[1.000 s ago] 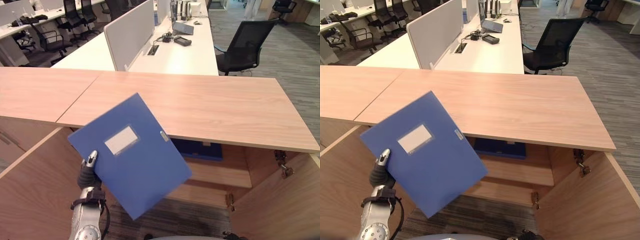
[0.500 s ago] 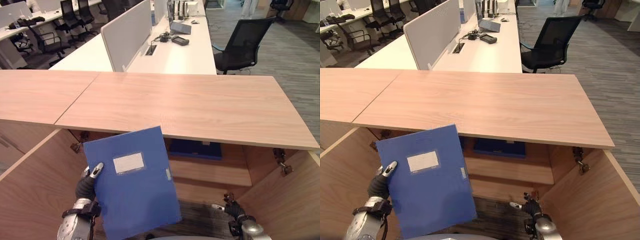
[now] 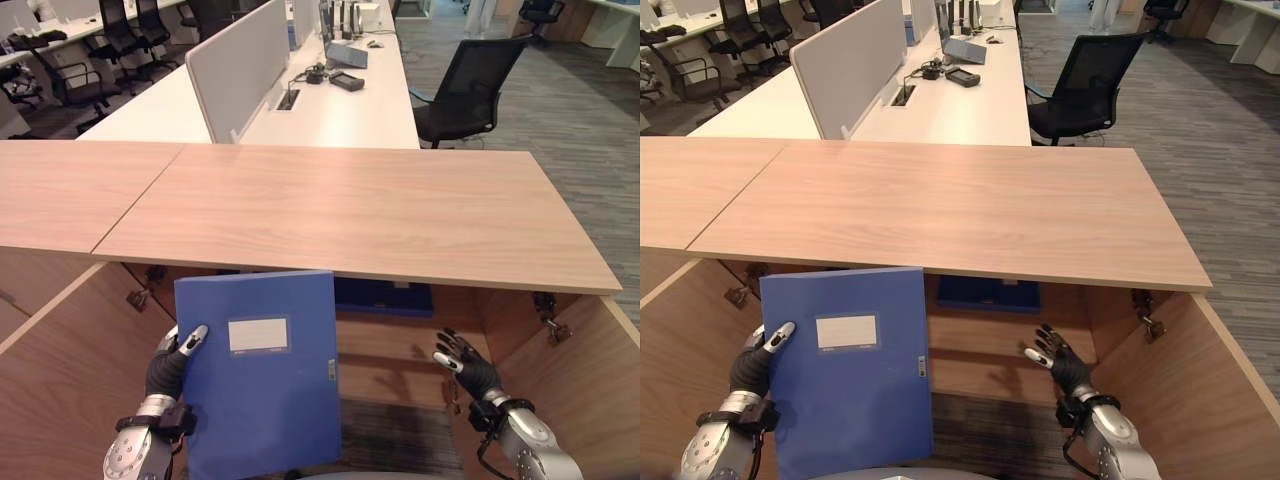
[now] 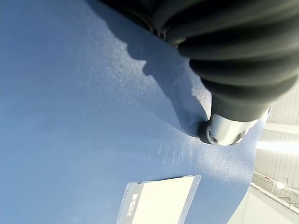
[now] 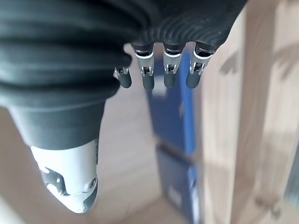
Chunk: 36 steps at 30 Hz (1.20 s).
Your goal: Put the empty folder in the office cabinet
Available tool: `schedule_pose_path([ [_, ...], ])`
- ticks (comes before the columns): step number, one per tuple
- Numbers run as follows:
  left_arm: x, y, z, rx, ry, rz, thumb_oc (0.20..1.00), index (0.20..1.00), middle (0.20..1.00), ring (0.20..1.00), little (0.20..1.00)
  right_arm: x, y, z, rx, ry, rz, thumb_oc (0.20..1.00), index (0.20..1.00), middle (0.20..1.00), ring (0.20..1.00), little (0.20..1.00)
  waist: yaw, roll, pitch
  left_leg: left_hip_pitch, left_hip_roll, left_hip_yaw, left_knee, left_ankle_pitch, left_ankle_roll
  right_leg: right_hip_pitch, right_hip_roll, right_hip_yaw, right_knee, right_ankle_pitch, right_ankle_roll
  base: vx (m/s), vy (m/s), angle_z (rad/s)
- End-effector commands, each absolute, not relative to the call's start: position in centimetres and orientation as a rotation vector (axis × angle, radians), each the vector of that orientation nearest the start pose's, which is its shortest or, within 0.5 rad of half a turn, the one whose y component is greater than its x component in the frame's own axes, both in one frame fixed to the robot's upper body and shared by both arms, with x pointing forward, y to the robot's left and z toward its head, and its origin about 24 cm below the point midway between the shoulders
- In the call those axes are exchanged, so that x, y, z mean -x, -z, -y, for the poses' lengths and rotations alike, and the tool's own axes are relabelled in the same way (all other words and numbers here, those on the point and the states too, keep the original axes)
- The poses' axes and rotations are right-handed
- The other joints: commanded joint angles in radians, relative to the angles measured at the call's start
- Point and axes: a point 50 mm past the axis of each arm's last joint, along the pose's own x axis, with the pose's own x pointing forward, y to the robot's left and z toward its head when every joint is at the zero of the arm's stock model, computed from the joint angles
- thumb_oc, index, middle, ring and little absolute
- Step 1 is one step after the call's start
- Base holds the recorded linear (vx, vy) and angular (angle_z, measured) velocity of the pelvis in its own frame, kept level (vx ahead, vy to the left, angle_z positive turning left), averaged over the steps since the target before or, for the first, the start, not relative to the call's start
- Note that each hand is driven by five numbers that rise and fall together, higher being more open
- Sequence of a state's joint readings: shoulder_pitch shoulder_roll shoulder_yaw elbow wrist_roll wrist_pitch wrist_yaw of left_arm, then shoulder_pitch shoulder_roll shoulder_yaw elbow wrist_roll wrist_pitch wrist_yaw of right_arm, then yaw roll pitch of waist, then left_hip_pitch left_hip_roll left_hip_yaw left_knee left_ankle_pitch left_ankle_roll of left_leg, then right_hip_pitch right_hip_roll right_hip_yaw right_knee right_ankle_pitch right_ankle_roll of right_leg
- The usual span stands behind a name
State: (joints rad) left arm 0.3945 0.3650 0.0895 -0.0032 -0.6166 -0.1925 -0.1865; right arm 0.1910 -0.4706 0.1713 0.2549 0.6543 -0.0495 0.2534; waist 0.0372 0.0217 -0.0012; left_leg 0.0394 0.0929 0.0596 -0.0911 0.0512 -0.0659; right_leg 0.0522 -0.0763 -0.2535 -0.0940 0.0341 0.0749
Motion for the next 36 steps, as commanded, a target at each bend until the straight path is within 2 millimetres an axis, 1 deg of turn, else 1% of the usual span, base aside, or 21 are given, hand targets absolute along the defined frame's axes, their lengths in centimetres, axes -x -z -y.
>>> schedule_pose_path([
  [1, -17.2, -3.6, -27.4, 0.086, -0.037, 0.006, 0.200, 0.200, 0.200, 0.200, 0.200, -20.8, 0.9, 19.1, -0.386, -0.460, -0.296, 1.000, 1.000, 1.000, 1.000, 1.000, 0.004, -0.066, -0.012, -0.025, -0.040, -0.022, 0.004, -0.035, 0.015, -0.027, -0.017, 0.046, 0.007, 0.009, 0.034, -0.01, -0.012, -0.03],
  [2, -17.2, -3.6, -27.4, 0.087, -0.037, 0.006, 0.200, 0.200, 0.200, 0.200, 0.200, -20.8, 0.9, 19.2, -0.386, -0.460, -0.296, 1.000, 1.000, 1.000, 1.000, 1.000, 0.004, -0.066, -0.012, -0.025, -0.040, -0.022, 0.004, -0.036, 0.015, -0.027, -0.017, 0.046, 0.007, 0.009, 0.034, 0.00, -0.008, -0.06],
  [3, -17.3, -3.7, -27.1, 0.085, -0.010, 0.016, 0.200, 0.200, 0.200, 0.200, 0.200, -20.6, -0.3, 17.9, -0.458, -0.580, -0.264, 1.000, 1.000, 1.000, 1.000, 1.000, 0.005, -0.066, -0.012, -0.025, -0.039, -0.022, 0.004, -0.034, 0.014, -0.027, -0.017, 0.044, 0.007, 0.008, 0.034, 0.00, -0.006, -0.07],
  [4, -17.4, -3.7, -26.9, 0.084, 0.001, 0.021, 0.200, 0.200, 0.200, 0.200, 0.200, -20.5, -0.6, 17.6, -0.473, -0.608, -0.252, 1.000, 1.000, 1.000, 1.000, 1.000, 0.006, -0.067, -0.013, -0.026, -0.039, -0.022, 0.004, -0.034, 0.013, -0.027, -0.017, 0.043, 0.007, 0.007, 0.035, 0.00, -0.006, -0.05],
  [5, -17.4, -3.7, -26.9, 0.084, 0.001, 0.021, 0.200, 0.200, 0.200, 0.200, 0.200, -20.5, -0.6, 17.6, -0.473, -0.608, -0.252, 1.000, 1.000, 1.000, 1.000, 1.000, 0.006, -0.067, -0.013, -0.026, -0.039, -0.022, 0.004, -0.034, 0.013, -0.027, -0.017, 0.043, 0.007, 0.007, 0.035, 0.00, 0.000, 0.00],
  [8, -17.8, -4.1, -26.6, 0.094, 0.015, 0.051, 0.200, 0.200, 0.200, 0.200, 0.200, -20.6, -1.2, 16.8, -0.444, -0.667, -0.235, 1.000, 1.000, 1.000, 1.000, 1.000, 0.009, -0.068, -0.013, -0.026, -0.037, -0.021, 0.004, -0.033, 0.012, -0.027, -0.017, 0.044, 0.007, 0.006, 0.033, 0.00, 0.000, 0.00],
  [11, -18.1, -4.4, -26.2, 0.112, 0.030, 0.079, 0.200, 0.200, 0.200, 0.200, 0.200, -20.6, -1.2, 16.0, -0.429, -0.723, -0.250, 1.000, 1.000, 1.000, 1.000, 1.000, 0.013, -0.070, -0.011, -0.027, -0.037, -0.023, 0.004, -0.033, 0.012, -0.027, -0.016, 0.041, 0.007, 0.007, 0.032, 0.00, 0.000, 0.00],
  [14, -18.3, -4.5, -26.0, 0.116, 0.033, 0.084, 0.200, 0.200, 0.200, 0.200, 0.200, -20.7, -1.1, 15.5, -0.428, -0.732, -0.250, 1.000, 1.000, 1.000, 1.000, 1.000, 0.014, -0.070, -0.010, -0.027, -0.037, -0.024, 0.004, -0.032, 0.012, -0.028, -0.016, 0.040, 0.007, 0.007, 0.031, 0.00, 0.000, 0.00],
  [15, -18.5, -4.5, -25.8, 0.122, 0.037, 0.089, 0.200, 0.200, 0.200, 0.200, 0.200, -21.0, -1.3, 15.0, -0.415, -0.757, -0.243, 1.000, 1.000, 1.000, 1.000, 1.000, 0.016, -0.070, -0.010, -0.027, -0.037, -0.025, 0.004, -0.031, 0.012, -0.027, -0.015, 0.040, 0.007, 0.007, 0.031, 0.00, 0.000, 0.00],
  [17, -18.6, -4.5, -25.7, 0.125, 0.042, 0.089, 0.200, 0.200, 0.200, 0.200, 0.200, -21.1, -1.5, 14.8, -0.398, -0.774, -0.239, 1.000, 1.000, 1.000, 1.000, 1.000, 0.018, -0.070, -0.009, -0.027, -0.037, -0.025, 0.004, -0.031, 0.012, -0.027, -0.015, 0.040, 0.007, 0.007, 0.030, 0.00, 0.000, 0.00],
  [19, -18.8, -4.7, -25.3, 0.124, 0.063, 0.101, 0.200, 0.200, 0.200, 0.200, 0.200, -21.7, -2.0, 14.0, -0.338, -0.826, -0.223, 1.000, 1.000, 1.000, 1.000, 1.000, 0.022, -0.070, -0.008, -0.026, -0.037, -0.025, 0.004, -0.031, 0.012, -0.026, -0.016, 0.040, 0.007, 0.007, 0.030, 0.00, 0.000, 0.00],
  [20, -18.8, -4.7, -25.3, 0.124, 0.062, 0.101, 0.200, 0.200, 0.200, 0.200, 0.200, -21.7, -2.0, 14.0, -0.338, -0.826, -0.223, 1.000, 1.000, 1.000, 1.000, 1.000, 0.022, -0.071, -0.008, -0.026, -0.037, -0.025, 0.004, -0.031, 0.012, -0.026, -0.016, 0.040, 0.007, 0.007, 0.030, 0.00, 0.000, 0.00],
  [21, -19.0, -4.8, -25.1, 0.129, 0.073, 0.109, 0.200, 0.200, 0.200, 0.200, 0.200, -22.1, -2.5, 13.5, -0.292, -0.864, -0.209, 1.000, 1.000, 1.000, 1.000, 1.000, 0.024, -0.071, -0.009, -0.026, -0.037, -0.025, 0.004, -0.031, 0.013, -0.026, -0.016, 0.039, 0.007, 0.008, 0.030, 0.00, 0.000, 0.00],
  [26, -19.4, -5.0, -24.4, 0.138, 0.096, 0.120, 0.200, 0.200, 0.200, 0.200, 0.200, -22.9, -3.0, 12.3, -0.222, -0.907, -0.183, 1.000, 1.000, 1.000, 1.000, 1.000, 0.028, -0.072, -0.007, -0.027, -0.038, -0.027, 0.004, -0.032, 0.015, -0.026, -0.016, 0.041, 0.007, 0.008, 0.029, 0.00, 0.000, 0.00],
  [30, -19.9, -5.3, -23.7, 0.149, 0.124, 0.136, 0.200, 0.200, 0.200, 0.200, 0.200, -23.2, -3.1, 11.1, -0.191, -0.928, -0.171, 1.000, 1.000, 1.000, 1.000, 1.000, 0.031, -0.071, -0.008, -0.028, -0.038, -0.028, 0.004, -0.033, 0.017, -0.027, -0.017, 0.041, 0.007, 0.008, 0.028, 0.00, 0.000, 0.00],
  [31, -19.9, -5.3, -23.7, 0.149, 0.124, 0.136, 0.200, 0.200, 0.200, 0.200, 0.200, -23.2, -3.1, 11.1, -0.191, -0.928, -0.171, 1.000, 1.000, 1.000, 1.000, 1.000, 0.031, -0.071, -0.008, -0.028, -0.038, -0.028, 0.004, -0.033, 0.017, -0.027, -0.017, 0.041, 0.007, 0.008, 0.028, 0.00, 0.000, 0.00],
  [35, -20.6, -5.5, -22.5, 0.163, 0.165, 0.147, 0.200, 0.200, 0.200, 0.200, 0.200, -23.2, -2.9, 9.6, -0.192, -0.950, -0.168, 1.000, 1.000, 1.000, 1.000, 1.000, 0.032, -0.072, -0.008, -0.027, -0.039, -0.028, 0.004, -0.034, 0.018, -0.026, -0.016, 0.042, 0.007, 0.007, 0.026, 0.00, 0.000, 0.00],
  [36, -20.9, -5.7, -22.0, 0.166, 0.185, 0.151, 0.200, 0.200, 0.200, 0.200, 0.200, -23.2, -2.9, 8.9, -0.178, -0.968, -0.168, 1.000, 1.000, 1.000, 1.000, 1.000, 0.032, -0.073, -0.007, -0.026, -0.039, -0.028, 0.004, -0.035, 0.018, -0.025, -0.016, 0.042, 0.007, 0.007, 0.026, 0.00, 0.000, 0.00],
])
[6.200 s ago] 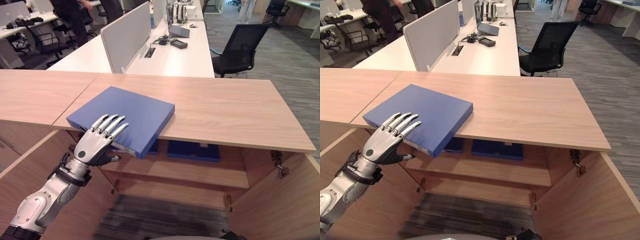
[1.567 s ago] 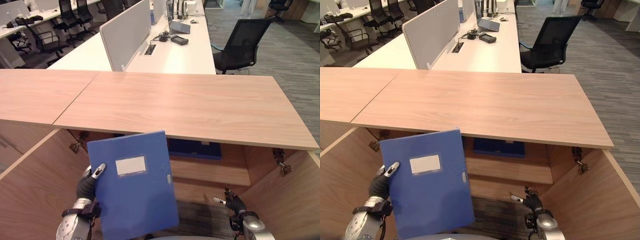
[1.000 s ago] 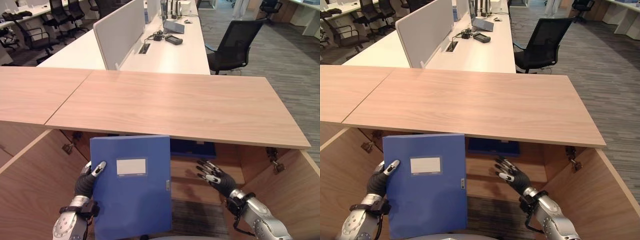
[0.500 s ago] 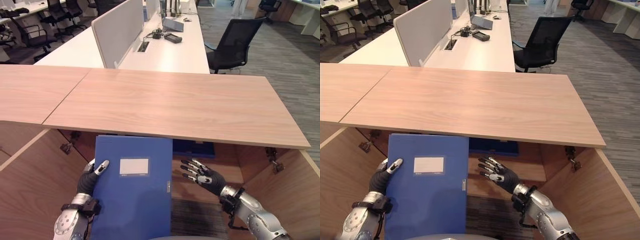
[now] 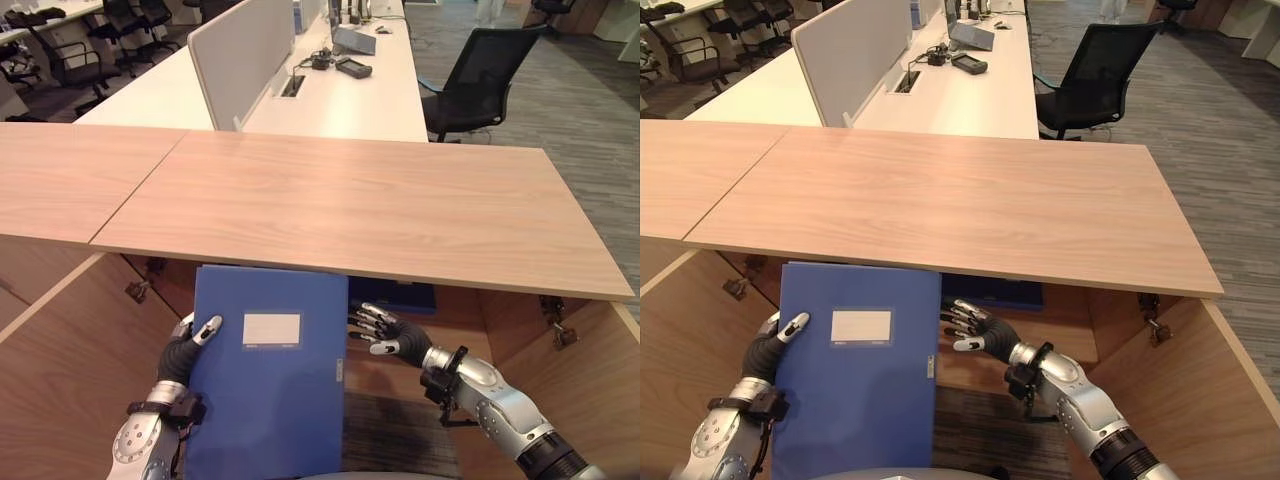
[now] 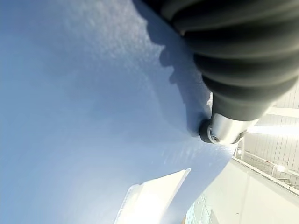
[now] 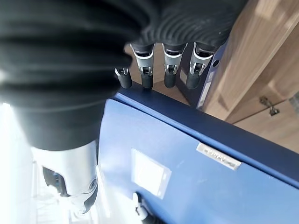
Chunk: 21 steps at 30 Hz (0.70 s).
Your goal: Put the empty folder in the office cabinet
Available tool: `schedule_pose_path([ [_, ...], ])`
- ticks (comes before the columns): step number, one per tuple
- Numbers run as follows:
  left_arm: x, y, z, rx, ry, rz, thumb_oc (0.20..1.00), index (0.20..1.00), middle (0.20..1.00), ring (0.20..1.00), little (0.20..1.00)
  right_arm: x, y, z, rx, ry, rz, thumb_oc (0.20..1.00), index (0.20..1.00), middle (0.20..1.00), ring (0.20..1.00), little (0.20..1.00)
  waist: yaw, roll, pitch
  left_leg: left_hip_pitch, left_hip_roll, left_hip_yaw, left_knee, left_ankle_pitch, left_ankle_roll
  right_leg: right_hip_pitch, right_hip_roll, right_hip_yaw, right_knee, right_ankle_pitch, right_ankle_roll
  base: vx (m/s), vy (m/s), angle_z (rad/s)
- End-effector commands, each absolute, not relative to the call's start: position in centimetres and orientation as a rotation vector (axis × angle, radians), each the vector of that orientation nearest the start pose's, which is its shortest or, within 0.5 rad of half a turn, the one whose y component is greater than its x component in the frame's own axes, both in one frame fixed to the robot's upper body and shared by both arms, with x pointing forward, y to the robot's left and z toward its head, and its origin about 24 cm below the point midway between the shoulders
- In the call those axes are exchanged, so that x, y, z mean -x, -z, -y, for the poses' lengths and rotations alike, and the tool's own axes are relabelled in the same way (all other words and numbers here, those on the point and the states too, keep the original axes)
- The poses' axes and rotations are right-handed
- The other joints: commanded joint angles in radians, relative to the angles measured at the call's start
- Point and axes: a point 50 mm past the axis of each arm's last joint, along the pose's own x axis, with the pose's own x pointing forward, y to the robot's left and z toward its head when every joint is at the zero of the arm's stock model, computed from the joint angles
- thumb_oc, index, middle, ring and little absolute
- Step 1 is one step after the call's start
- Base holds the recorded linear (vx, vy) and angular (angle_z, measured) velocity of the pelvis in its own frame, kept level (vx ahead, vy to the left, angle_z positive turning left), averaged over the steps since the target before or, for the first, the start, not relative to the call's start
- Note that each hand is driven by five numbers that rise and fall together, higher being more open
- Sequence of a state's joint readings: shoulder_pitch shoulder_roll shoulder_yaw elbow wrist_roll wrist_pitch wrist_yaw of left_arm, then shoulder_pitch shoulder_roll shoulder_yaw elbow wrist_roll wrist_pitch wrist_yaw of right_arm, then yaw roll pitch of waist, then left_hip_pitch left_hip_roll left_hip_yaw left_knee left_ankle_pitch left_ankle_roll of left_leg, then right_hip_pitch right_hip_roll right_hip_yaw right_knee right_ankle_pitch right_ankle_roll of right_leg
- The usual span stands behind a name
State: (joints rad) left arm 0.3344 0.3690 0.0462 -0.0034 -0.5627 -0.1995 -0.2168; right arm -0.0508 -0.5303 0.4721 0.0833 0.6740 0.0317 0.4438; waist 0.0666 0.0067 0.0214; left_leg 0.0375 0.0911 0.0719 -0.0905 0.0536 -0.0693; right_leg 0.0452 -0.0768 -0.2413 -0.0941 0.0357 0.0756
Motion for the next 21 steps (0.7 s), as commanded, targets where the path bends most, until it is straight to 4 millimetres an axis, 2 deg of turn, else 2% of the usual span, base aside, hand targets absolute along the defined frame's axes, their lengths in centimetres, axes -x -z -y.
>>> schedule_pose_path([
  [1, -20.9, -5.7, -22.0, 0.166, 0.185, 0.152, 0.200, 0.200, 0.200, 0.200, 0.200, -23.2, -2.9, 8.9, -0.178, -0.968, -0.167, 1.000, 1.000, 1.000, 1.000, 1.000, 0.002, -0.058, -0.030, -0.024, -0.038, -0.041, 0.003, -0.037, 0.022, -0.018, -0.016, 0.030, 0.007, 0.006, 0.025, 0.00, 0.000, 0.00],
  [4, -21.1, -5.9, -21.5, 0.166, 0.206, 0.159, 0.200, 0.200, 0.200, 0.200, 0.200, -23.2, -2.8, 8.4, -0.182, -0.983, -0.175, 1.000, 1.000, 1.000, 1.000, 1.000, 0.001, -0.059, -0.030, -0.024, -0.037, -0.041, 0.003, -0.037, 0.022, -0.018, -0.015, 0.032, 0.007, 0.006, 0.025, 0.00, 0.000, 0.00],
  [9, -22.1, -7.1, -19.1, 0.216, 0.301, 0.211, 0.200, 0.200, 0.200, 0.200, 0.200, -23.1, -2.0, 6.9, -0.186, -0.998, -0.207, 1.000, 1.000, 1.000, 1.000, 1.000, -0.002, -0.063, -0.030, -0.023, -0.036, -0.041, 0.003, -0.038, 0.023, -0.017, -0.015, 0.034, 0.007, 0.006, 0.024, 0.00, 0.000, 0.00],
  [21, -23.7, -9.3, -15.3, 0.263, 0.451, 0.291, 0.200, 0.200, 0.200, 0.200, 0.200, -22.4, -1.6, 3.7, -0.240, -1.074, -0.251, 1.000, 1.000, 1.000, 1.000, 1.000, -0.011, -0.068, -0.031, -0.021, -0.037, -0.038, 0.003, -0.039, 0.023, -0.018, -0.014, 0.036, 0.007, 0.007, 0.024, 0.00, 0.000, 0.00],
])
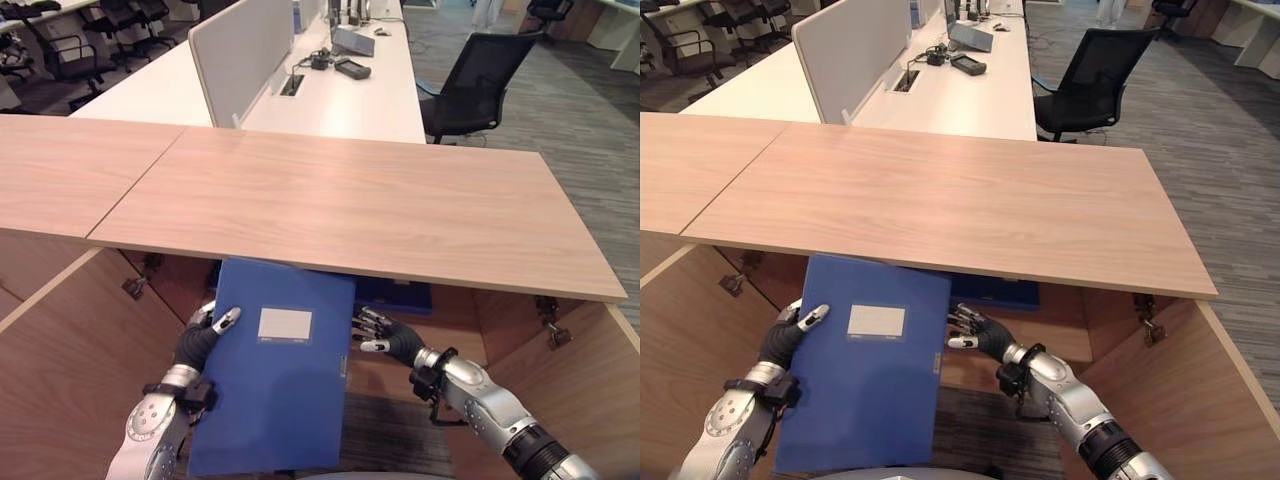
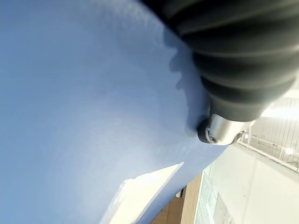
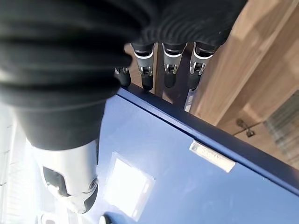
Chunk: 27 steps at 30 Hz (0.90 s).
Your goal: Put the empty folder in the office cabinet
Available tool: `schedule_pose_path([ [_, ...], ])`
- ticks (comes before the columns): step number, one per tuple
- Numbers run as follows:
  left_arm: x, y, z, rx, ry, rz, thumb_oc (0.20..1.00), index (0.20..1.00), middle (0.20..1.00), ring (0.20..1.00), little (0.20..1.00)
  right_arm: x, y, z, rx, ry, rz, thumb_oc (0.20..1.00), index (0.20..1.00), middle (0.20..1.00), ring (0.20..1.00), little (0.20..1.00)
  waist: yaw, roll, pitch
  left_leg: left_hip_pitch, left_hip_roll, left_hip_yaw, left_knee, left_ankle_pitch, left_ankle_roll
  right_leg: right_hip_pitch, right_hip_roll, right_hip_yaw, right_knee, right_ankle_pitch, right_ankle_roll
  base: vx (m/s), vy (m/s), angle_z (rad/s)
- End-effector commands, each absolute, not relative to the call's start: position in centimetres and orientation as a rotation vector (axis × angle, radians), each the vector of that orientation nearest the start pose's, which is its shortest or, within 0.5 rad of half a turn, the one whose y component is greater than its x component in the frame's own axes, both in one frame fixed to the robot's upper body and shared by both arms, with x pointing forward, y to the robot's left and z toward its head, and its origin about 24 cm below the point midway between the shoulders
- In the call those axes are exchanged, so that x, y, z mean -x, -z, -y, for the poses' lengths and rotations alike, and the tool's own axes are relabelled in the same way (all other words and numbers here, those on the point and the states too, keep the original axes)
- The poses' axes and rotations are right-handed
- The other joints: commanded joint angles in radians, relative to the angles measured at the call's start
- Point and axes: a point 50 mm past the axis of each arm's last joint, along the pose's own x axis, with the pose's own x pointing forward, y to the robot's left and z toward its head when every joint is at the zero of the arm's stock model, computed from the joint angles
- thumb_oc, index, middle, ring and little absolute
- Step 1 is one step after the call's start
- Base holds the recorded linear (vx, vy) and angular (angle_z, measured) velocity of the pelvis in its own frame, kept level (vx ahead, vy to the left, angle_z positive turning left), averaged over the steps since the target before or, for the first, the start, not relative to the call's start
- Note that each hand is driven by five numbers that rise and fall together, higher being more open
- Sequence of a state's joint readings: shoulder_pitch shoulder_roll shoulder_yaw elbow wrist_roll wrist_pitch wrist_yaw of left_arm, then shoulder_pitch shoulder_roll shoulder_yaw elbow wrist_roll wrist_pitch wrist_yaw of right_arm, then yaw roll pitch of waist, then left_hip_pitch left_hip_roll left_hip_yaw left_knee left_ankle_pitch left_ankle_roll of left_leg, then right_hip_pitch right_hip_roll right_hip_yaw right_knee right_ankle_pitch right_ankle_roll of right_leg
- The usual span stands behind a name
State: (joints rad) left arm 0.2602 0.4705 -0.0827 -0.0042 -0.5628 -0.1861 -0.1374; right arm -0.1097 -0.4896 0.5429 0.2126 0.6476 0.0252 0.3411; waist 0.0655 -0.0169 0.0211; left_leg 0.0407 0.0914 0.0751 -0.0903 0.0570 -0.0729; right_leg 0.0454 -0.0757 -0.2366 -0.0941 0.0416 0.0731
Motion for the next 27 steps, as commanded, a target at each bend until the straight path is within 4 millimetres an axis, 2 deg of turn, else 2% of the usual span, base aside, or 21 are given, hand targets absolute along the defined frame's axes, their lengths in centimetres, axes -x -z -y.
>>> schedule_pose_path([
  [1, -23.7, -9.5, -15.1, 0.260, 0.460, 0.297, 0.200, 0.200, 0.200, 0.200, 0.200, -22.4, -1.5, 3.6, -0.240, -1.070, -0.251, 1.000, 1.000, 1.000, 1.000, 1.000, -0.010, -0.045, -0.031, -0.024, -0.037, -0.041, 0.003, -0.043, 0.026, -0.018, -0.014, 0.032, 0.007, 0.001, 0.026, 0.00, 0.000, 0.00],
  [7, -23.8, -10.2, -14.4, 0.278, 0.506, 0.321, 0.200, 0.200, 0.200, 0.200, 0.200, -22.4, -1.3, 3.6, -0.271, -1.040, -0.262, 1.000, 1.000, 1.000, 1.000, 1.000, -0.013, -0.045, -0.030, -0.024, -0.036, -0.041, 0.003, -0.043, 0.025, -0.018, -0.014, 0.031, 0.007, 0.002, 0.026, 0.00, 0.000, 0.00],
  [15, -23.4, -10.2, -15.3, 0.254, 0.480, 0.318, 0.200, 0.200, 0.200, 0.200, 0.200, -23.0, 0.3, 6.6, -0.243, -0.864, -0.305, 1.000, 1.000, 1.000, 1.000, 1.000, -0.017, -0.046, -0.036, -0.021, -0.037, -0.042, 0.003, -0.044, 0.025, -0.017, -0.013, 0.031, 0.007, 0.002, 0.026, 0.00, 0.000, 0.00],
  [16, -23.4, -10.1, -15.5, 0.249, 0.475, 0.313, 0.200, 0.200, 0.200, 0.200, 0.200, -23.0, 0.6, 7.2, -0.233, -0.841, -0.315, 1.000, 1.000, 1.000, 1.000, 1.000, -0.018, -0.046, -0.037, -0.022, -0.038, -0.042, 0.003, -0.045, 0.025, -0.016, -0.013, 0.031, 0.007, 0.003, 0.027, 0.00, 0.000, 0.00],
  [18, -23.2, -9.9, -16.1, 0.239, 0.456, 0.306, 0.200, 0.200, 0.200, 0.200, 0.200, -23.1, 1.5, 9.5, -0.197, -0.747, -0.343, 1.000, 1.000, 1.000, 1.000, 1.000, -0.021, -0.047, -0.039, -0.023, -0.038, -0.043, 0.003, -0.046, 0.025, -0.016, -0.014, 0.029, 0.007, 0.003, 0.028, 0.00, 0.000, 0.00],
  [19, -23.2, -9.9, -16.1, 0.239, 0.457, 0.306, 0.200, 0.200, 0.200, 0.200, 0.200, -23.1, 1.5, 9.6, -0.197, -0.747, -0.343, 1.000, 1.000, 1.000, 1.000, 1.000, -0.021, -0.047, -0.039, -0.023, -0.038, -0.043, 0.003, -0.046, 0.025, -0.016, -0.014, 0.029, 0.007, 0.003, 0.028, 0.00, 0.000, 0.00],
  [22, -23.0, -9.7, -16.6, 0.229, 0.444, 0.295, 0.200, 0.200, 0.200, 0.200, 0.200, -23.2, 2.5, 12.6, -0.136, -0.636, -0.384, 1.000, 1.000, 1.000, 1.000, 1.000, -0.025, -0.050, -0.041, -0.024, -0.040, -0.043, 0.003, -0.047, 0.025, -0.017, -0.014, 0.028, 0.007, 0.004, 0.030, 0.00, 0.000, 0.00],
  [23, -23.0, -9.6, -16.8, 0.223, 0.443, 0.290, 0.200, 0.200, 0.200, 0.200, 0.200, -23.1, 2.8, 14.3, -0.112, -0.579, -0.398, 1.000, 1.000, 1.000, 1.000, 1.000, -0.028, -0.052, -0.042, -0.024, -0.039, -0.043, 0.003, -0.047, 0.026, -0.018, -0.015, 0.027, 0.007, 0.006, 0.031, 0.00, 0.000, 0.00],
  [25, -22.8, -9.5, -17.1, 0.221, 0.440, 0.282, 0.200, 0.200, 0.200, 0.200, 0.200, -22.8, 3.0, 16.6, -0.093, -0.508, -0.410, 1.000, 1.000, 1.000, 1.000, 1.000, -0.033, -0.055, -0.042, -0.023, -0.039, -0.043, 0.003, -0.048, 0.026, -0.018, -0.014, 0.028, 0.007, 0.005, 0.031, 0.00, 0.000, 0.00],
  [27, -22.8, -9.4, -17.1, 0.220, 0.438, 0.279, 0.200, 0.200, 0.200, 0.200, 0.200, -22.8, 3.0, 17.2, -0.085, -0.487, -0.413, 1.000, 1.000, 1.000, 1.000, 1.000, -0.033, -0.055, -0.042, -0.023, -0.039, -0.043, 0.003, -0.049, 0.027, -0.018, -0.014, 0.028, 0.007, 0.005, 0.031, 0.00, 0.000, 0.00],
])
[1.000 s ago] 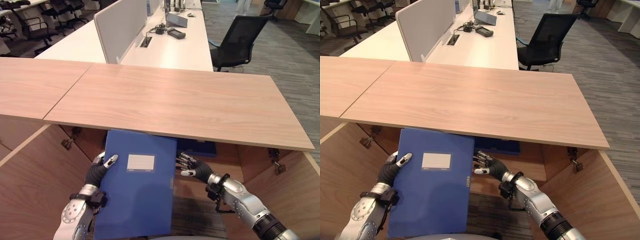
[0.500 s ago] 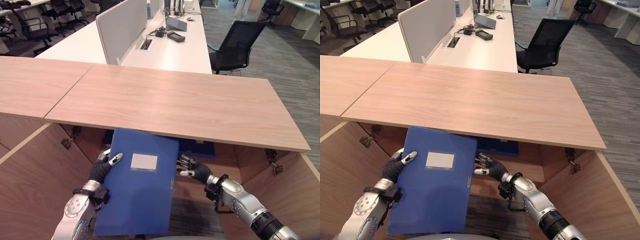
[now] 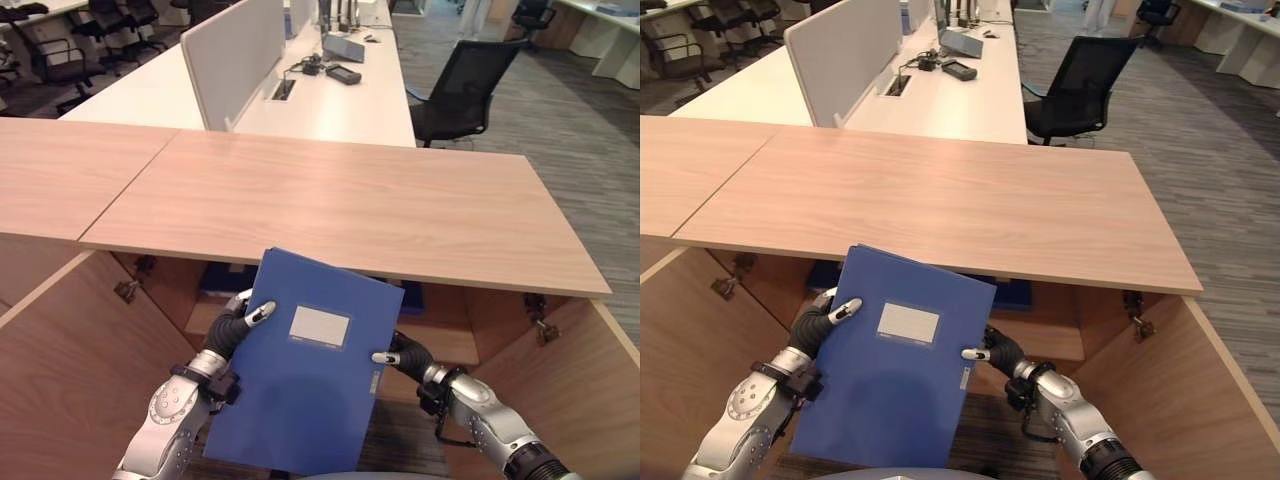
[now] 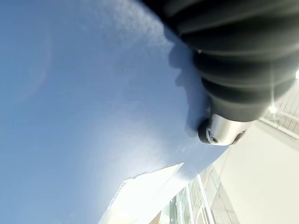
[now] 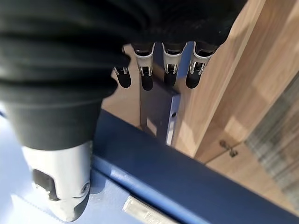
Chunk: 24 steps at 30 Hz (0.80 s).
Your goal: Put the empty folder in the office cabinet
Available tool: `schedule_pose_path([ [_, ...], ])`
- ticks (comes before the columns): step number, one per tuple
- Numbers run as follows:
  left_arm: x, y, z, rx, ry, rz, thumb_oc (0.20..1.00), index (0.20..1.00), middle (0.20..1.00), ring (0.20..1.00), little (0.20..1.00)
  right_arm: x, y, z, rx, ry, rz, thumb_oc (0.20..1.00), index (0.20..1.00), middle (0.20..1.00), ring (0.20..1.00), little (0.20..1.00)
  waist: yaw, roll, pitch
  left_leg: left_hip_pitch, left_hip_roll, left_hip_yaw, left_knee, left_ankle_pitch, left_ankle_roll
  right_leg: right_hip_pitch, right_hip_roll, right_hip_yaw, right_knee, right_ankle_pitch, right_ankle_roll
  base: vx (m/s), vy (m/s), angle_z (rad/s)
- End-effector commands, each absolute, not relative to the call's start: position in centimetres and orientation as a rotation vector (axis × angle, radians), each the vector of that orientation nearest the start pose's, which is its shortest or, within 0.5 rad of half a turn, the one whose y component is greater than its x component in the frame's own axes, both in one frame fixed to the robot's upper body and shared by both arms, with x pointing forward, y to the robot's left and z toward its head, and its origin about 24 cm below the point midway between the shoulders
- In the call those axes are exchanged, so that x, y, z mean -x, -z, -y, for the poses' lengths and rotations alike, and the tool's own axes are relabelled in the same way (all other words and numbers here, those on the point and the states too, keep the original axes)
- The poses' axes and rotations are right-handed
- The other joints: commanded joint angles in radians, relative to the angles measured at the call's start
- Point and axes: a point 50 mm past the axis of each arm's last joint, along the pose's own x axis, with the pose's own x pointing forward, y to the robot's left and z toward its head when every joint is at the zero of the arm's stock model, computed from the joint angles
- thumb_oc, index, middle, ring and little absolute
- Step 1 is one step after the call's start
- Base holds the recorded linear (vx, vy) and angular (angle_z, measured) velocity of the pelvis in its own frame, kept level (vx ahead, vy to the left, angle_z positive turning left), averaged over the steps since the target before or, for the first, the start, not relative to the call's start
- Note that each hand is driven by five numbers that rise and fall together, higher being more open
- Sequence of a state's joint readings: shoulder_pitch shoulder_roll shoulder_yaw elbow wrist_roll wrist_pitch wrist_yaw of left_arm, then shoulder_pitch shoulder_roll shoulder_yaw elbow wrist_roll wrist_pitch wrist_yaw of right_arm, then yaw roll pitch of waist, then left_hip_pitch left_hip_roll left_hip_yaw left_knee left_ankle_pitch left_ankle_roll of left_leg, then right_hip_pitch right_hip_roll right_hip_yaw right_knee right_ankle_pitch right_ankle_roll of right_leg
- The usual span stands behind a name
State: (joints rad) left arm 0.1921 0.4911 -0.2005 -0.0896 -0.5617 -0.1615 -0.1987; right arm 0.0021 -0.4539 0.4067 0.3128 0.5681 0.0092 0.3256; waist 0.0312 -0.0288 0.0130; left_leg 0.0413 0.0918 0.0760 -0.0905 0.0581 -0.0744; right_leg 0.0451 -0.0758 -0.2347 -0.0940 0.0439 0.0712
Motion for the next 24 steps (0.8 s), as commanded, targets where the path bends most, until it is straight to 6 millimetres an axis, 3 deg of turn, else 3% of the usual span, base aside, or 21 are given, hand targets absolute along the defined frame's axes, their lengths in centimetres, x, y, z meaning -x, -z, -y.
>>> schedule_pose_path([
  [1, -22.8, -9.4, -17.2, 0.219, 0.435, 0.277, 0.200, 0.200, 0.200, 0.200, 0.200, -22.7, 3.2, 17.9, -0.072, -0.460, -0.422, 1.000, 1.000, 1.000, 1.000, 1.000, 0.000, -0.044, -0.034, -0.024, -0.040, -0.044, 0.003, -0.050, 0.028, -0.017, -0.014, 0.027, 0.007, 0.003, 0.033, 0.00, 0.000, 0.00],
  [5, -22.7, -9.3, -17.5, 0.219, 0.426, 0.272, 0.200, 0.200, 0.200, 0.200, 0.200, -22.9, 2.6, 18.5, -0.099, -0.443, -0.394, 1.000, 1.000, 1.000, 1.000, 1.000, -0.004, -0.046, -0.035, -0.023, -0.039, -0.042, 0.003, -0.051, 0.029, -0.019, -0.011, 0.033, 0.007, 0.003, 0.034, 0.00, 0.000, 0.00],
  [9, -22.8, -9.1, -17.4, 0.226, 0.417, 0.271, 0.200, 0.200, 0.200, 0.200, 0.200, -22.9, 1.4, 16.5, -0.198, -0.529, -0.334, 1.000, 1.000, 1.000, 1.000, 1.000, -0.004, -0.046, -0.033, -0.023, -0.038, -0.041, 0.003, -0.051, 0.027, -0.020, -0.009, 0.035, 0.007, 0.002, 0.033, 0.00, 0.000, 0.00],
  [10, -22.8, -9.1, -17.3, 0.230, 0.415, 0.274, 0.200, 0.200, 0.200, 0.200, 0.200, -22.9, 0.9, 15.1, -0.245, -0.580, -0.309, 1.000, 1.000, 1.000, 1.000, 1.000, -0.002, -0.046, -0.030, -0.023, -0.037, -0.040, 0.003, -0.050, 0.028, -0.020, -0.009, 0.036, 0.007, 0.002, 0.032, 0.00, 0.000, 0.00],
  [12, -22.8, -9.1, -17.3, 0.230, 0.415, 0.274, 0.200, 0.200, 0.200, 0.200, 0.200, -23.0, 0.9, 15.1, -0.245, -0.580, -0.309, 1.000, 1.000, 1.000, 1.000, 1.000, -0.003, -0.046, -0.030, -0.023, -0.037, -0.040, 0.003, -0.050, 0.028, -0.020, -0.009, 0.036, 0.007, 0.002, 0.032, 0.00, 0.000, 0.00],
  [13, -23.0, -9.1, -17.0, 0.237, 0.417, 0.279, 0.200, 0.200, 0.200, 0.200, 0.200, -22.8, 0.1, 12.3, -0.300, -0.700, -0.281, 1.000, 1.000, 1.000, 1.000, 1.000, 0.001, -0.046, -0.028, -0.023, -0.036, -0.040, 0.003, -0.049, 0.027, -0.020, -0.008, 0.038, 0.007, 0.001, 0.030, 0.00, 0.000, 0.00],
  [15, -23.2, -9.2, -16.5, 0.249, 0.425, 0.288, 0.200, 0.200, 0.200, 0.200, 0.200, -22.7, -0.2, 9.8, -0.357, -0.794, -0.284, 1.000, 1.000, 1.000, 1.000, 1.000, 0.005, -0.047, -0.026, -0.023, -0.035, -0.039, 0.003, -0.046, 0.026, -0.021, -0.007, 0.039, 0.007, 0.001, 0.029, 0.00, 0.000, 0.00],
  [21, -23.6, -9.8, -15.7, 0.268, 0.447, 0.314, 0.200, 0.200, 0.200, 0.200, 0.200, -22.1, 0.0, 6.9, -0.361, -0.931, -0.328, 1.000, 1.000, 1.000, 1.000, 1.000, 0.010, -0.046, -0.023, -0.024, -0.035, -0.040, 0.003, -0.044, 0.025, -0.021, -0.007, 0.037, 0.007, 0.001, 0.027, 0.00, 0.000, 0.00],
  [22, -24.0, -10.3, -14.9, 0.281, 0.474, 0.332, 0.200, 0.200, 0.200, 0.200, 0.200, -21.5, 0.4, 5.3, -0.362, -1.008, -0.373, 1.000, 1.000, 1.000, 1.000, 1.000, 0.012, -0.046, -0.022, -0.026, -0.035, -0.041, 0.003, -0.042, 0.024, -0.021, -0.007, 0.035, 0.007, 0.001, 0.026, 0.00, 0.000, 0.00],
  [24, -24.1, -10.4, -14.6, 0.281, 0.483, 0.335, 0.200, 0.200, 0.200, 0.200, 0.200, -21.2, 0.4, 4.9, -0.354, -1.038, -0.383, 1.000, 1.000, 1.000, 1.000, 1.000, 0.012, -0.047, -0.021, -0.026, -0.035, -0.041, 0.003, -0.042, 0.024, -0.021, -0.007, 0.035, 0.007, 0.001, 0.026, 0.00, 0.000, 0.00],
])
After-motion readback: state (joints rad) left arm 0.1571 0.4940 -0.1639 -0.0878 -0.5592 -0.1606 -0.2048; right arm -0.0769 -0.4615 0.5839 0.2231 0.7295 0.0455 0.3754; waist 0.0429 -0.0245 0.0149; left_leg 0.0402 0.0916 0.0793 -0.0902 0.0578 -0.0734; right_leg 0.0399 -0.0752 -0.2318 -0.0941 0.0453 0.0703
